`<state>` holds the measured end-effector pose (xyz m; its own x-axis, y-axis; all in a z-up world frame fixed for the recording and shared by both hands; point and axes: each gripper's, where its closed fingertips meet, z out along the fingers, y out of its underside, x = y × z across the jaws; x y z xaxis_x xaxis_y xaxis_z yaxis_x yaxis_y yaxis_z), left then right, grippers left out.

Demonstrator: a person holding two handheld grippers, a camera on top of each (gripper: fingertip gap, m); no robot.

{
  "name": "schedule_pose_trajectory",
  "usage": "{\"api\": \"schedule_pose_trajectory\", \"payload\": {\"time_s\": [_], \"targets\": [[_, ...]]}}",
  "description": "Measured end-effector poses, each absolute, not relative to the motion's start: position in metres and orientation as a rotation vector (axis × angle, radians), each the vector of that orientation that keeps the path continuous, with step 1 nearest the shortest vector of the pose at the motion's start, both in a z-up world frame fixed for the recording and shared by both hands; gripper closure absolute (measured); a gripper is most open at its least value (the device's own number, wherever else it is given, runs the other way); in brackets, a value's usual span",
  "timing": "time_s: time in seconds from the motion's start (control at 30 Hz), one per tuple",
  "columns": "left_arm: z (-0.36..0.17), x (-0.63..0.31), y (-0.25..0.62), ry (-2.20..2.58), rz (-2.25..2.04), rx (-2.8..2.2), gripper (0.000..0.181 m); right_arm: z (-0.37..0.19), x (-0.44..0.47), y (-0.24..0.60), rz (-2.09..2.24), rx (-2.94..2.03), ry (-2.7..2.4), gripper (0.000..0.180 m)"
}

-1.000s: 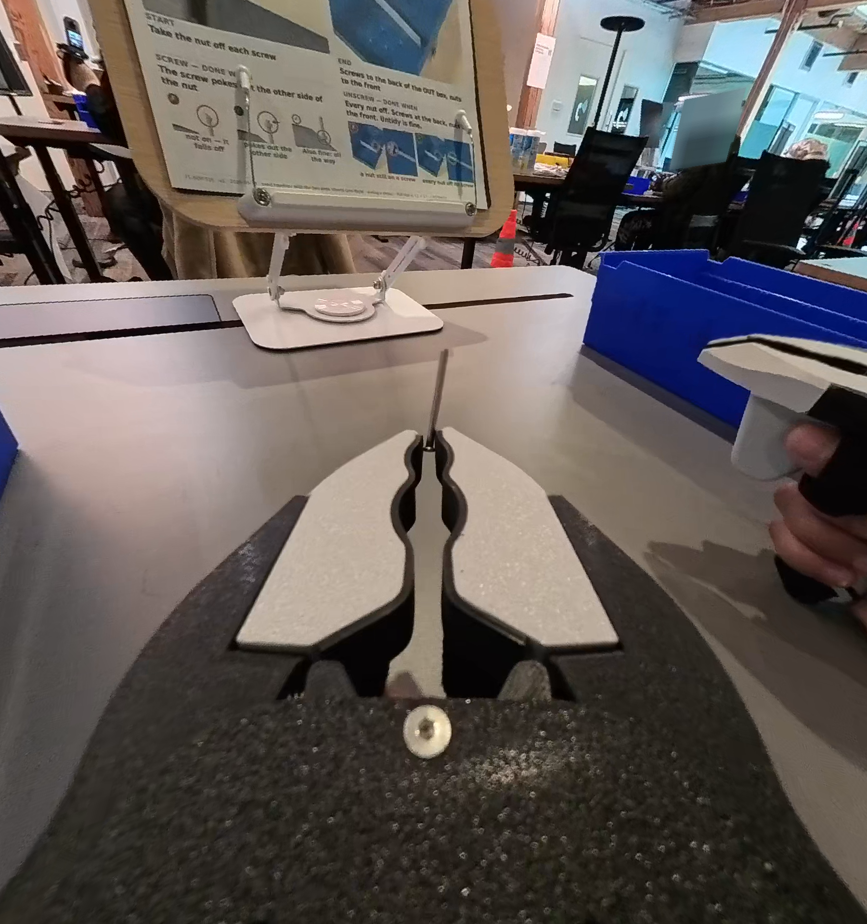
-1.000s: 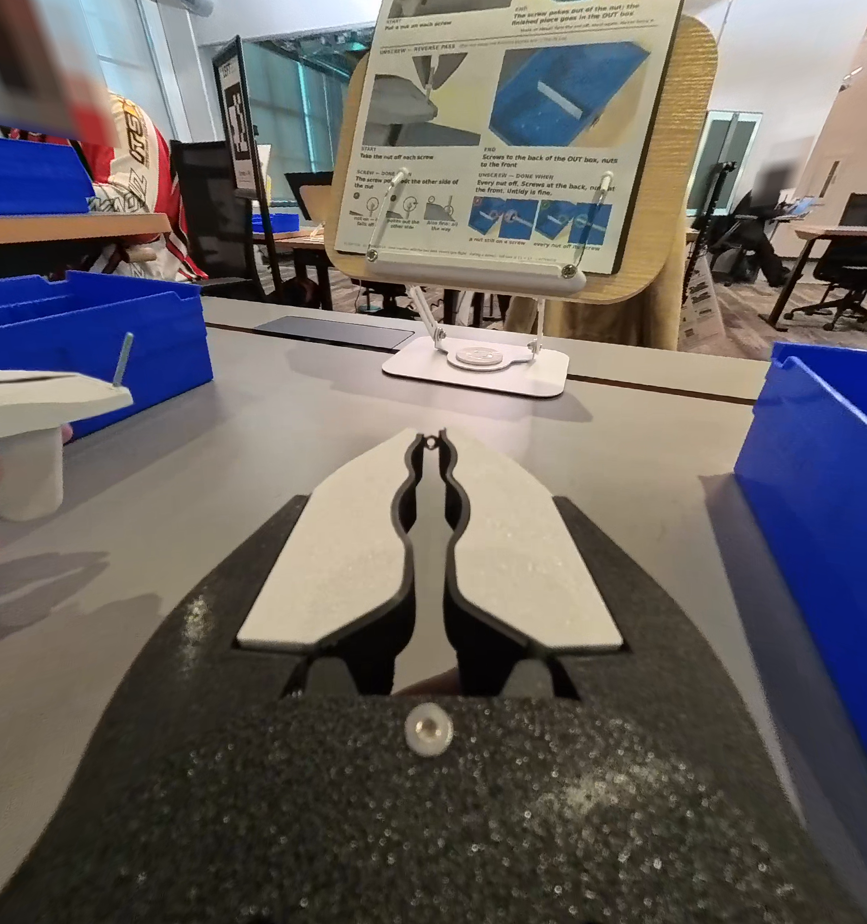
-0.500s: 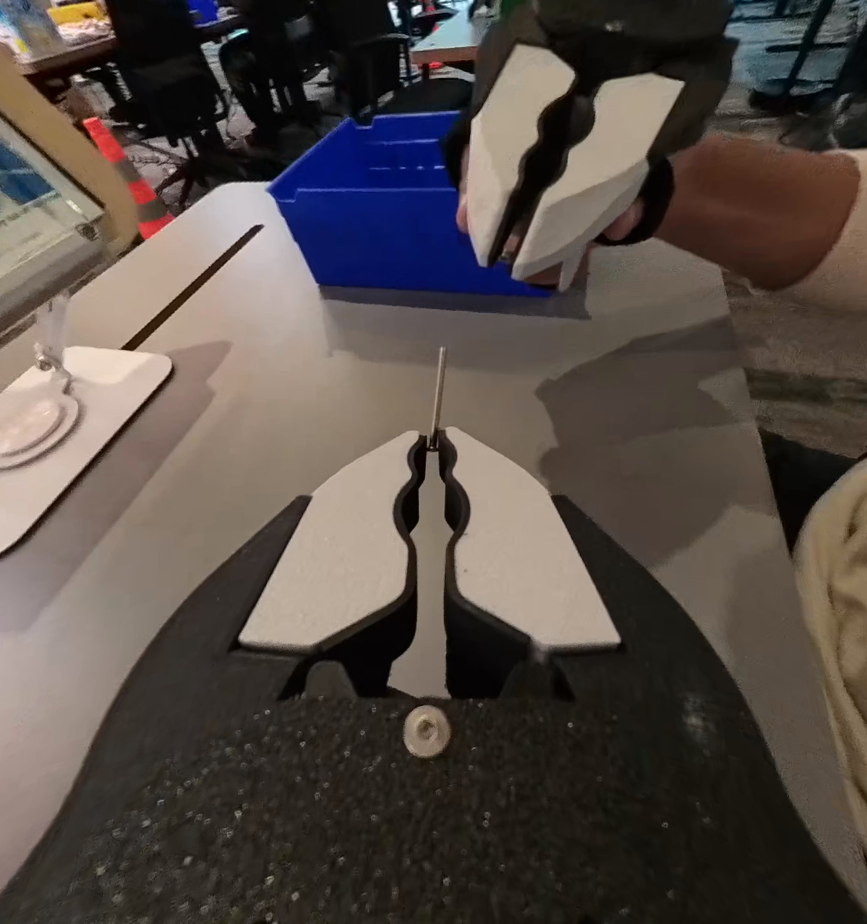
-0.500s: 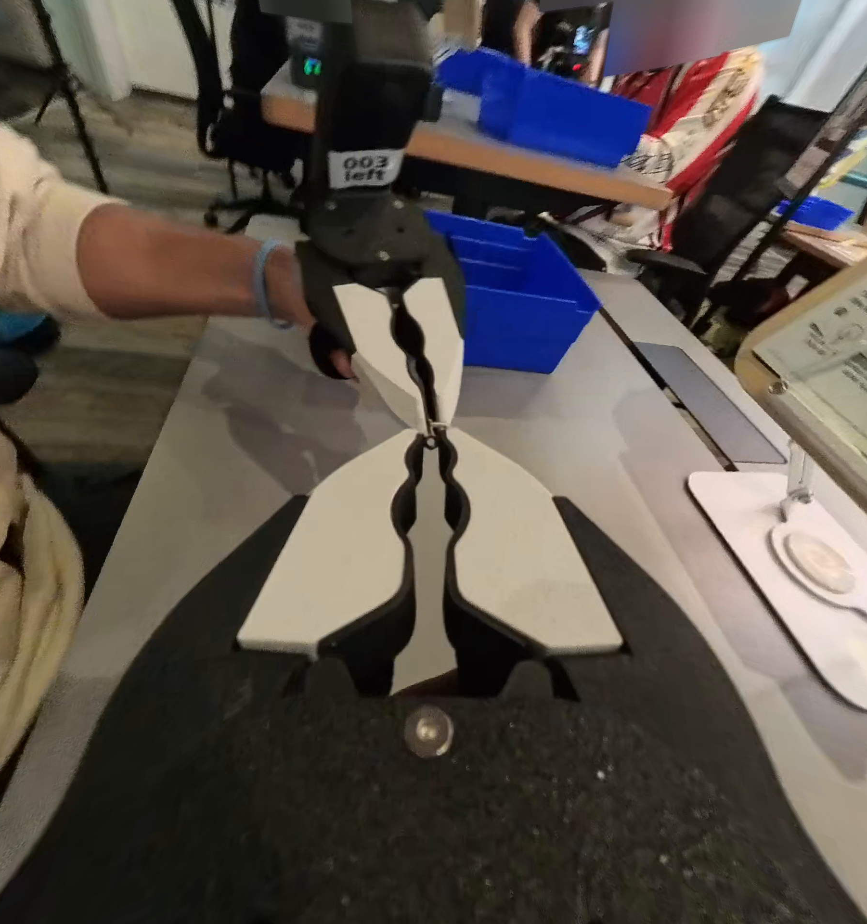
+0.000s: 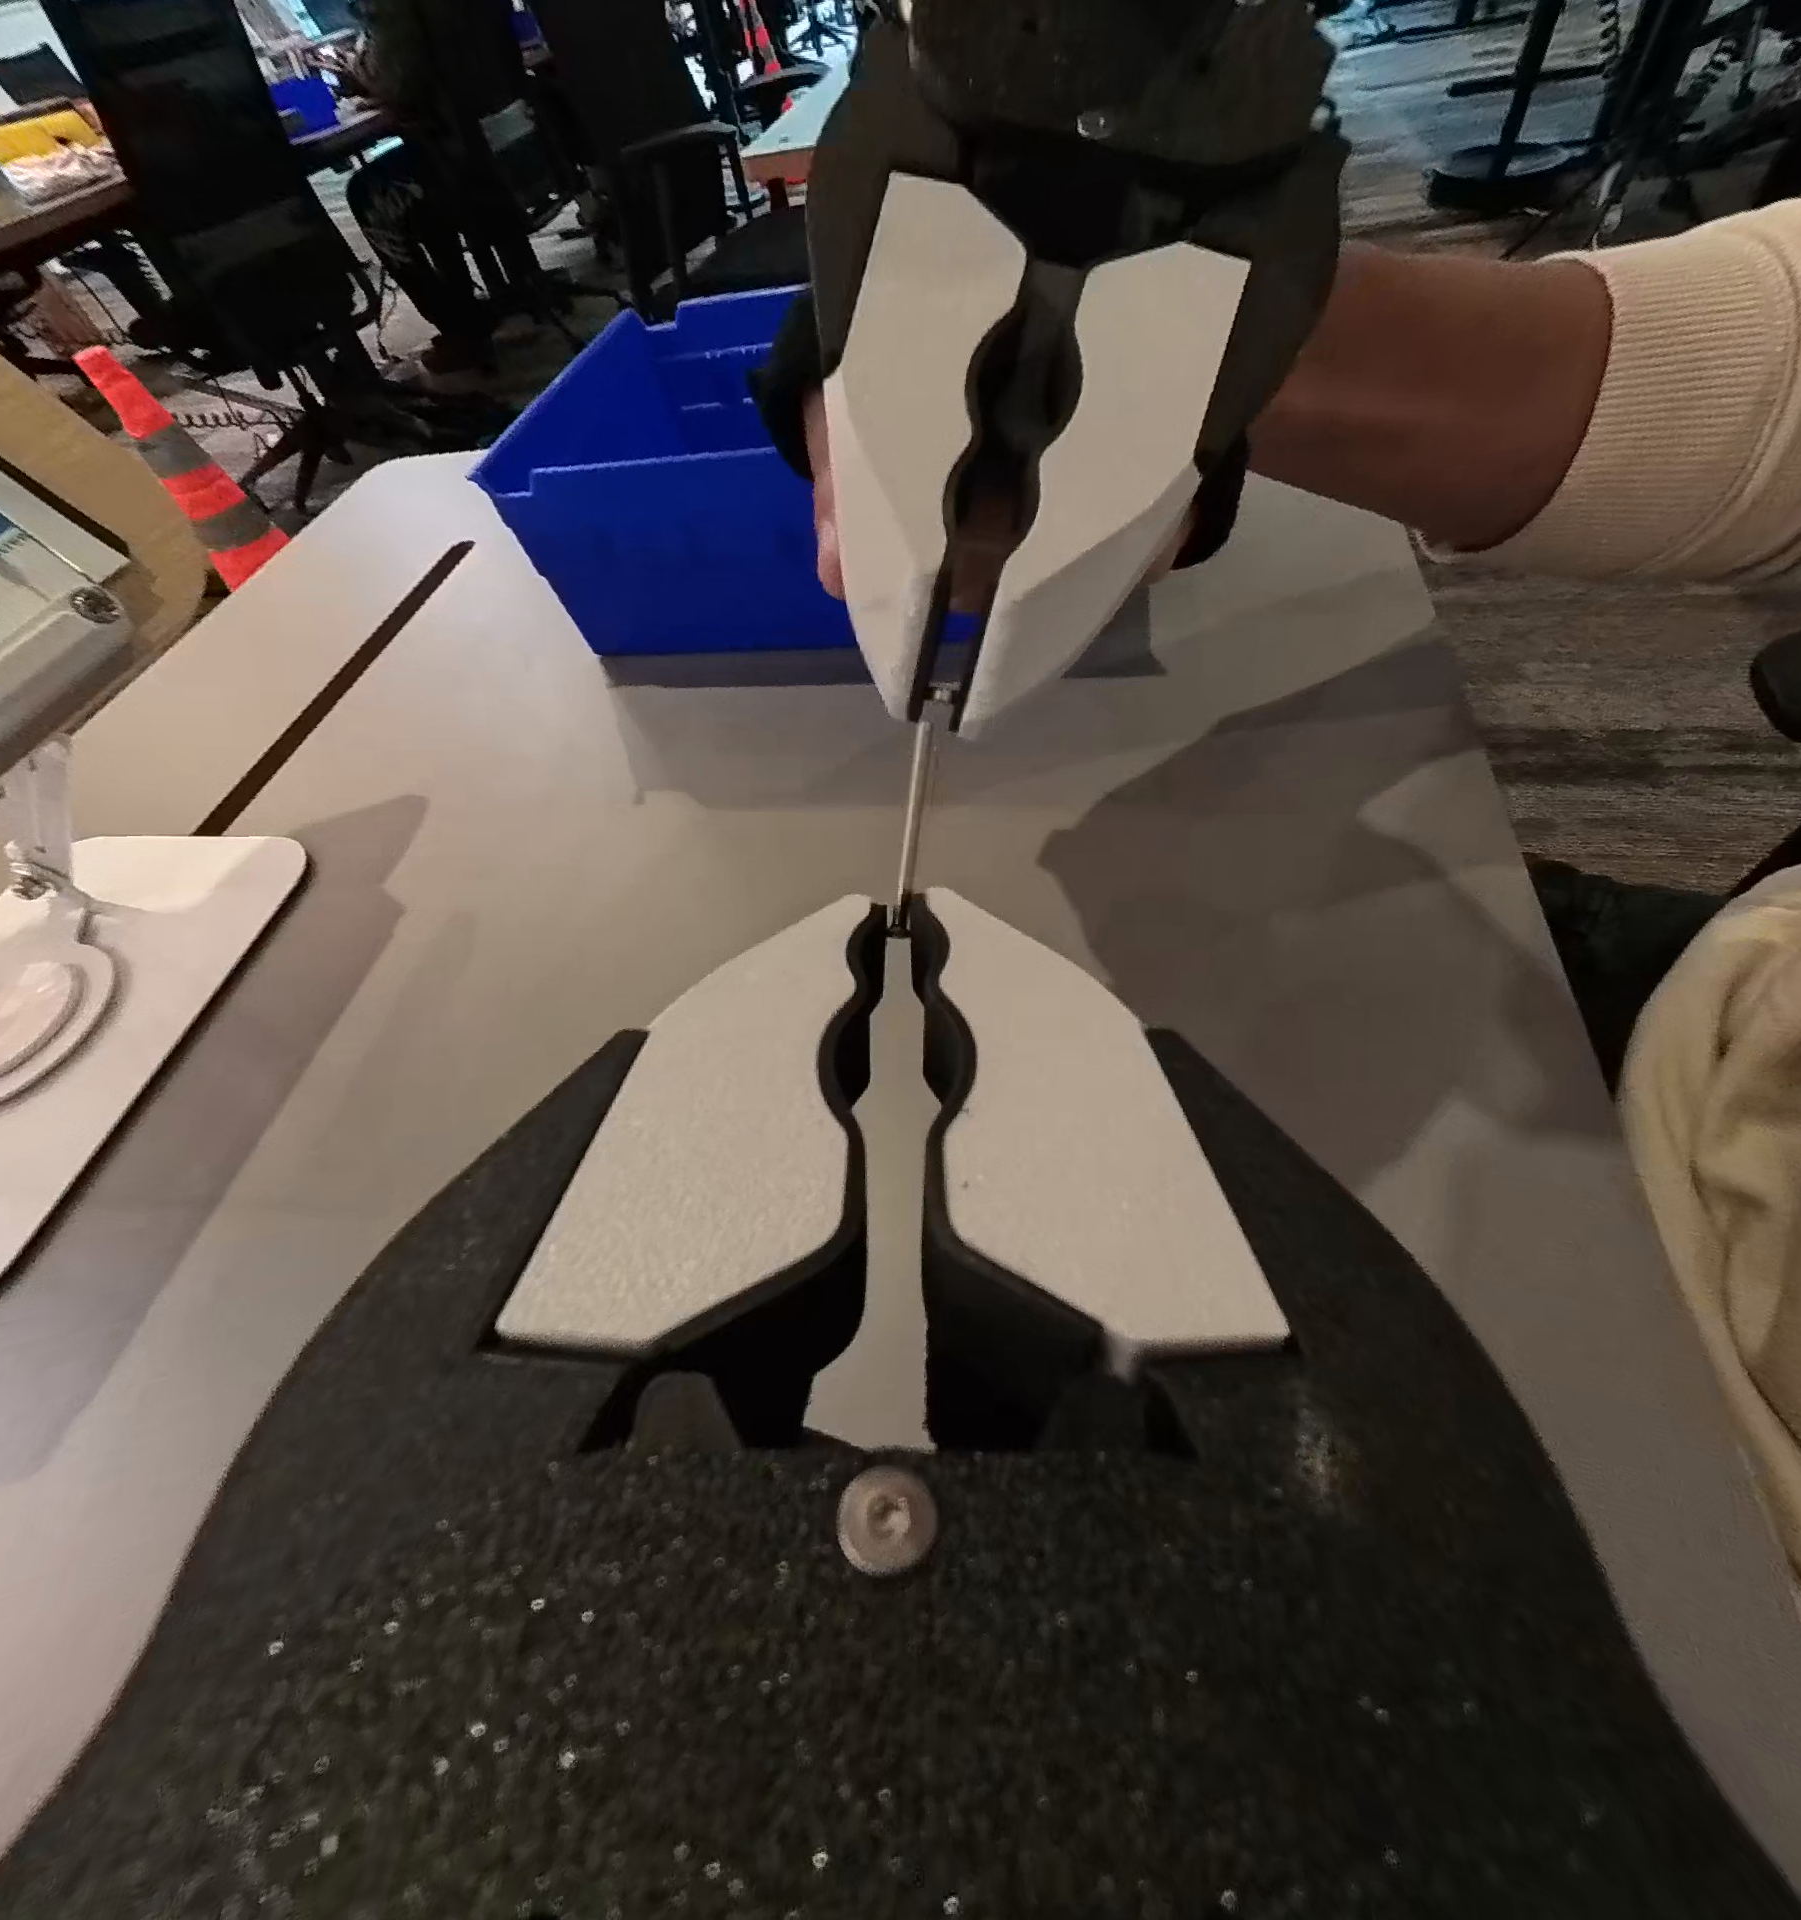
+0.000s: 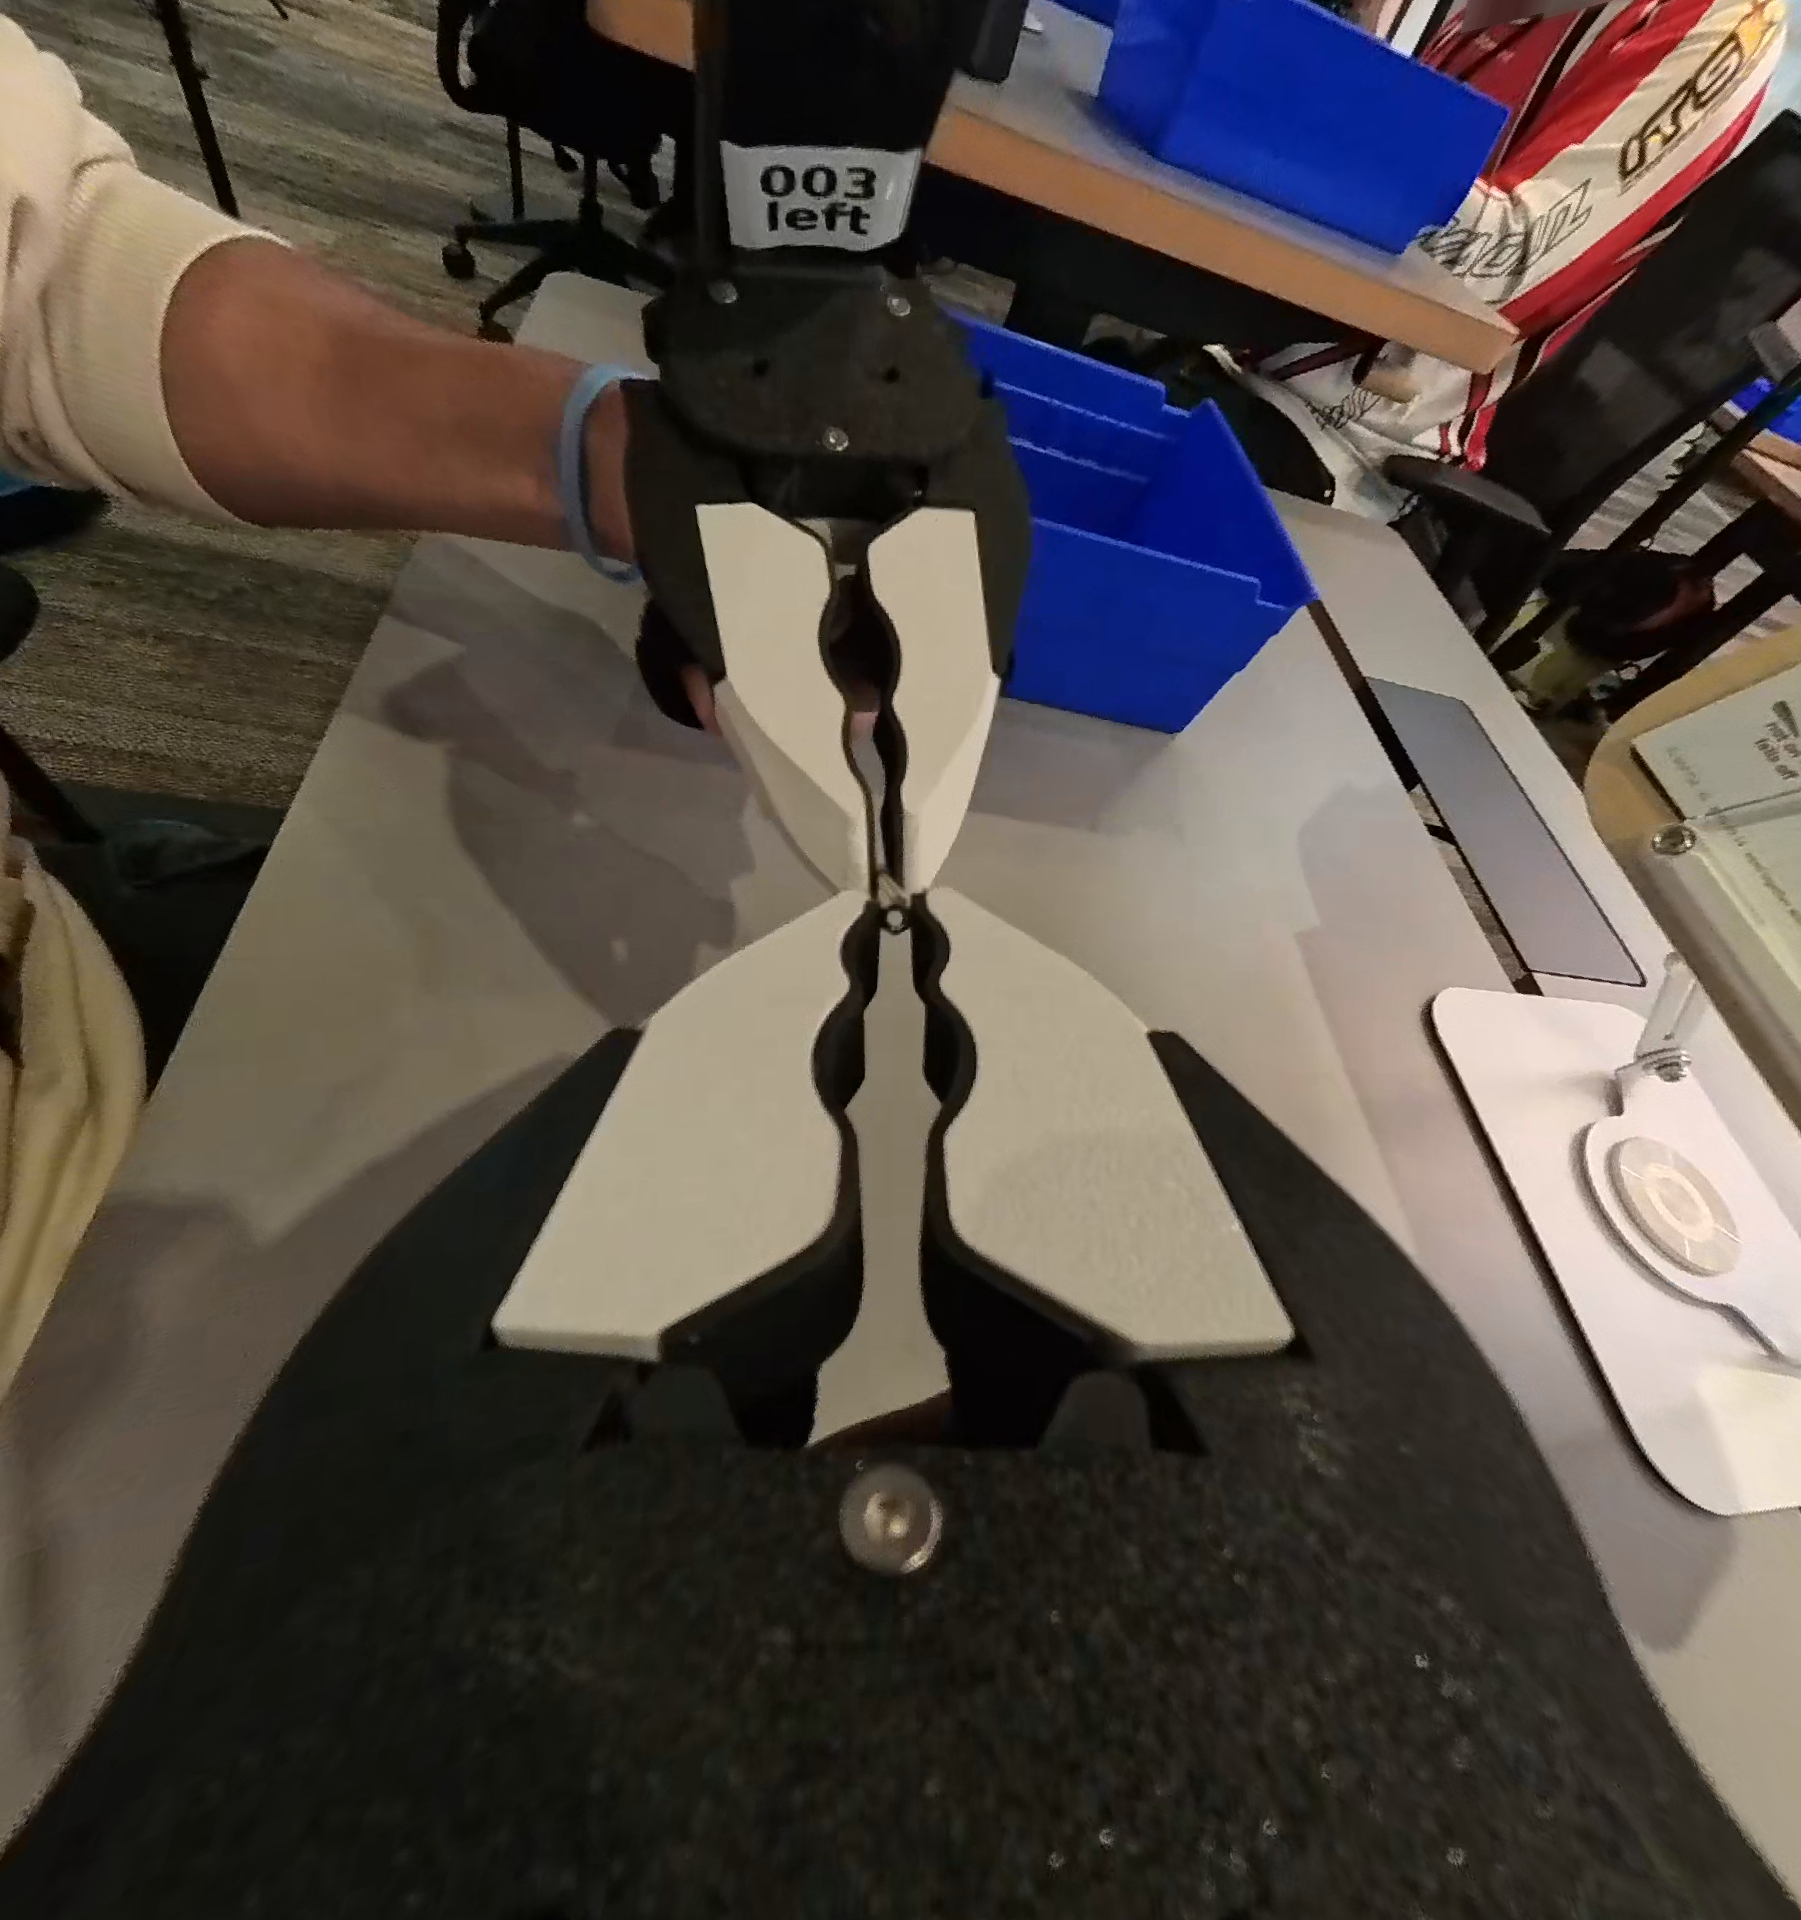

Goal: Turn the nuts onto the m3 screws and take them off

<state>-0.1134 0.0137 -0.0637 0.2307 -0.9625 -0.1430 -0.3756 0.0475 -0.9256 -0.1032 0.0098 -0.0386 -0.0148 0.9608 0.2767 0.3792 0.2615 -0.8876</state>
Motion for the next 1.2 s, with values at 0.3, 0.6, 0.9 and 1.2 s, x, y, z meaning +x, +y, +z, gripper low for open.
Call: {"api": "schedule_pose_trajectory", "payload": {"time_s": [0.3, 0.6, 0.9, 1.2], "targets": [[-0.067, -0.111, 0.010, 1.322, -0.740, -1.508, 0.177, -0.042, -0.108, 0.006, 0.757, -1.279, -1.594, 0.174], [-0.068, -0.114, 0.014, 1.271, -0.712, -1.509, 0.177, -0.044, -0.109, 0.010, 0.834, -1.356, -1.533, 0.174], [-0.068, -0.115, 0.016, 1.199, -0.777, -1.508, 0.177, -0.048, -0.113, 0.011, 0.857, -1.387, -1.503, 0.163], [-0.052, -0.116, 0.008, 0.991, -1.189, -1.419, 0.177, -0.013, -0.112, 0.001, 1.362, -1.255, -1.133, 0.137]]}}
